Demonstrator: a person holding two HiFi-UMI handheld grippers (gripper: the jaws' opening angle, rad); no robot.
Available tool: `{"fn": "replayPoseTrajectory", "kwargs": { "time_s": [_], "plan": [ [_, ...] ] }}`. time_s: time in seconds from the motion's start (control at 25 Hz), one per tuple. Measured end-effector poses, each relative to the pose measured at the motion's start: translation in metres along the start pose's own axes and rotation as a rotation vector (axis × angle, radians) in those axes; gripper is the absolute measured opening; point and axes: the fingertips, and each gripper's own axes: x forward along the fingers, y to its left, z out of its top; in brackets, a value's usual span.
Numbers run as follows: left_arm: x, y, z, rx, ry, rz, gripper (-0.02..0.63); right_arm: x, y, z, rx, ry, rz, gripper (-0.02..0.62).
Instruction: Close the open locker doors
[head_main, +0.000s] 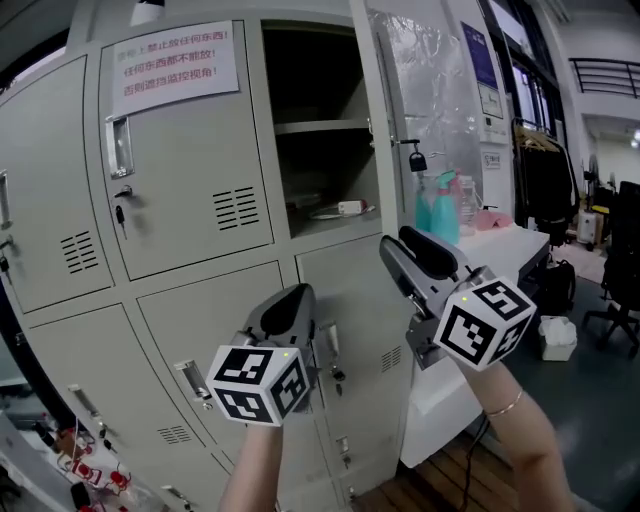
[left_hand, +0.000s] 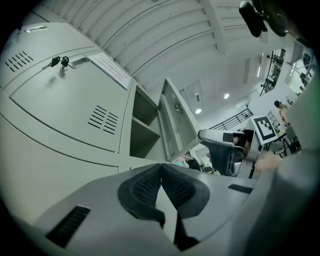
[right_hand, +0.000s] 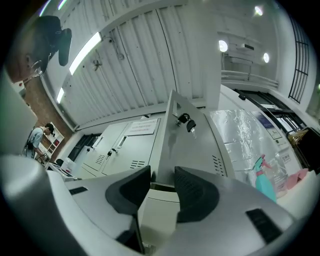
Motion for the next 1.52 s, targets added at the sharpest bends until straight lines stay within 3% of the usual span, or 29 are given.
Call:
{"fn": "replayPoseTrajectory", "kwargs": {
  "time_s": [0.16,1.08,1.52],
  "plan": [
    [-0.010,0.011,-0.001,0.009,0.013,0.030,0.021,0.016,0.011,-0.009,0.023,0.004,0.027,0.121],
    [-0.034,0.060,0.000,0.027,0.049,0.152,0.021,0.109,0.037,-0.064,-0.105,0.124,0.036,0.111],
    [-0.042,0.078,-0.002,0.020,0.053,0.180,0.021,0.139,0.029,-0.093,-0.068,0.198,0.023,0.086]
  ]
}}
